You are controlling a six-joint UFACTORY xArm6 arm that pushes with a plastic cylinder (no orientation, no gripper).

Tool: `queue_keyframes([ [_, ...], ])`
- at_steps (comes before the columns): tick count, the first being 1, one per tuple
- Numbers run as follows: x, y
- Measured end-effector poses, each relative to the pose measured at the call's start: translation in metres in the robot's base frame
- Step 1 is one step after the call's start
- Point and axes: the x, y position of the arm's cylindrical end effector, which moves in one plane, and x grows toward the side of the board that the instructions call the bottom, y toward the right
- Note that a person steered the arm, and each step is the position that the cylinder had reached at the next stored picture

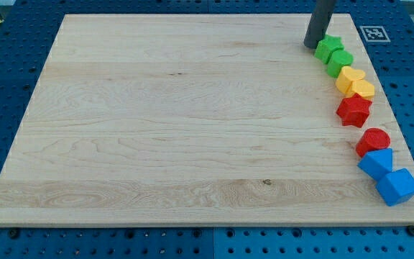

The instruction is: Move your arm towards the center right

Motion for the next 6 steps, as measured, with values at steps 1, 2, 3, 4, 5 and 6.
queue_keyframes([
  [1,-0.003,-0.002],
  [2,-0.027,0.015],
  [3,-0.030,0.051],
  [4,-0.014,0.113],
  [5,0.028,0.147],
  [6,0.065,0.147],
])
